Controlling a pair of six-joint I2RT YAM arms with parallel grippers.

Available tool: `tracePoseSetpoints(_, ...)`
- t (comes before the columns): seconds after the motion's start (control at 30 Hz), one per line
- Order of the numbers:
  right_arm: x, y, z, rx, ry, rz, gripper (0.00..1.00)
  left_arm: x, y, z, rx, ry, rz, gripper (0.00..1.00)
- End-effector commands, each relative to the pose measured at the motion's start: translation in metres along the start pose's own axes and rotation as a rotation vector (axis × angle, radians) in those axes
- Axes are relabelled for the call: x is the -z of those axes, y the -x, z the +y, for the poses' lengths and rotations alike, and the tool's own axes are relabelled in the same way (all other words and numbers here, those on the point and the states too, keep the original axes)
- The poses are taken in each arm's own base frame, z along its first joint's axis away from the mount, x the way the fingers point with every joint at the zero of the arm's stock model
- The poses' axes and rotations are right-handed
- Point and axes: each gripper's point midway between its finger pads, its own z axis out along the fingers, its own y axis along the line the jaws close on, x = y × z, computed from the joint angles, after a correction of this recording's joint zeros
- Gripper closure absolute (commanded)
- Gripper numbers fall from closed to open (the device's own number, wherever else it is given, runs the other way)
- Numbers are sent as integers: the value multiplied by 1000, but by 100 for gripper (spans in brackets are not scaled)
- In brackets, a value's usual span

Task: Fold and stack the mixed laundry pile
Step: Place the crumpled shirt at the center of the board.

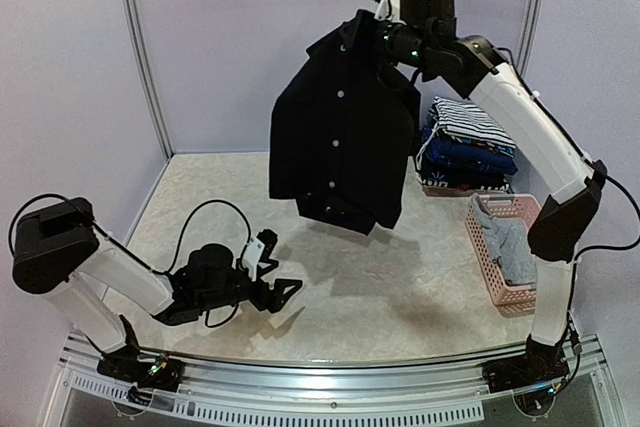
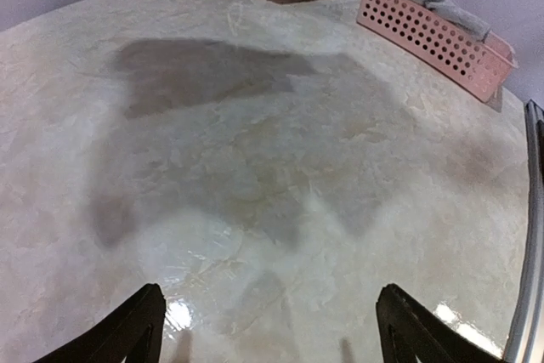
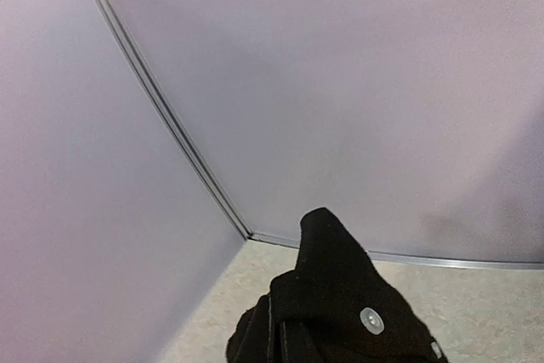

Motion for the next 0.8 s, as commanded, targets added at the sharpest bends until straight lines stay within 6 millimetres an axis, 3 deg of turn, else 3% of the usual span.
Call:
tracePoseSetpoints(0.0,-3,-7,9,220,-83,-44,100,17,7,17,-12,75,-35,11)
tracePoseSetpoints(0.1,3,0,9,190,-91,-57,100,27,20,12,-33,52,-80,8)
tracePoseSetpoints(0.4,19,4,30,180,-84,-94,100,36,97,5,-89,70,-345,6)
tracePoseSetpoints(0.5,19,4,33,180,-77,-97,100,30,122,8,-37,104,-406,9)
tracePoseSetpoints(0.63,21,2,35,167,-69,-88,100,12,140,23,50,187,-430,15)
tracePoseSetpoints(0.77,23,-2,38,155,-57,-77,100,-3,159,25,100,169,-505,22)
